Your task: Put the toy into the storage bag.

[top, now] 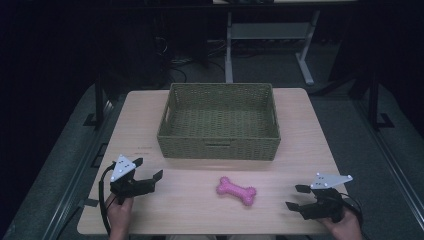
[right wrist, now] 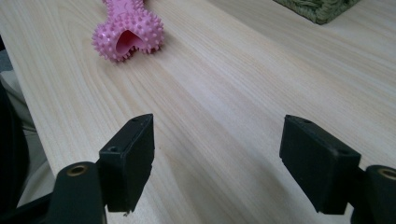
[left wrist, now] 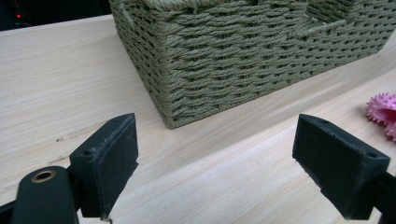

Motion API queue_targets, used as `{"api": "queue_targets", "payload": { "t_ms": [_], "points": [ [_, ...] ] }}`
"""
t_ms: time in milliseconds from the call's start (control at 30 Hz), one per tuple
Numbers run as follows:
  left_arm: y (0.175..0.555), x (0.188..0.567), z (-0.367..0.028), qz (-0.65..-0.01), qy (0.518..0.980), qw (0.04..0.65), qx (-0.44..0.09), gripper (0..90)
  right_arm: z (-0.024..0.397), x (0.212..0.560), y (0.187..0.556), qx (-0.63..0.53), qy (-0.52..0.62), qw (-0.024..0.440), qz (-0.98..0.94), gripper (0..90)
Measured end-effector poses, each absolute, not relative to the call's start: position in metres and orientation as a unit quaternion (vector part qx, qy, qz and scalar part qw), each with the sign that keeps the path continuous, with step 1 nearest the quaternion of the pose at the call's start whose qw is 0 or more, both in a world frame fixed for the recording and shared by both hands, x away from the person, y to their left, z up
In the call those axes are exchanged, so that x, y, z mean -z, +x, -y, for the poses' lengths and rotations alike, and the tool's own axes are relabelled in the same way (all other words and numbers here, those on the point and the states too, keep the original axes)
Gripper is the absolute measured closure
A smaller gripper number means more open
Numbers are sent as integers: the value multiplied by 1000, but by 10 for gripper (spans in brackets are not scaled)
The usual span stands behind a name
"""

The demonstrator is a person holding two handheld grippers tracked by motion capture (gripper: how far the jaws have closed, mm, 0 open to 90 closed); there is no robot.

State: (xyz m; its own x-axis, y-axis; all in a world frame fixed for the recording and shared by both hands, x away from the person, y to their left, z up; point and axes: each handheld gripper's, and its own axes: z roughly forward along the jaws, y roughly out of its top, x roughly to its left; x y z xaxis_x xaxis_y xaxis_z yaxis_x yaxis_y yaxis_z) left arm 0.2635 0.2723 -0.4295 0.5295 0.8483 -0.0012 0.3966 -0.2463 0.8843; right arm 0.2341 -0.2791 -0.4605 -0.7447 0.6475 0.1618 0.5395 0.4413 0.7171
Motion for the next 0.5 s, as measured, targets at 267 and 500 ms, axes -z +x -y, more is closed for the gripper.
{"api": "queue_targets", "payload": {
  "t_ms": [267, 500],
  "points": [
    [261, 429, -274, -416, 745, 457, -253, 138, 268, 454, 240, -391, 337, 64, -854, 253],
    [261, 429, -273, -414, 747, 456, -251, 138, 259, 448, 244, -383, 326, 53, -863, 224]
  ]
}}
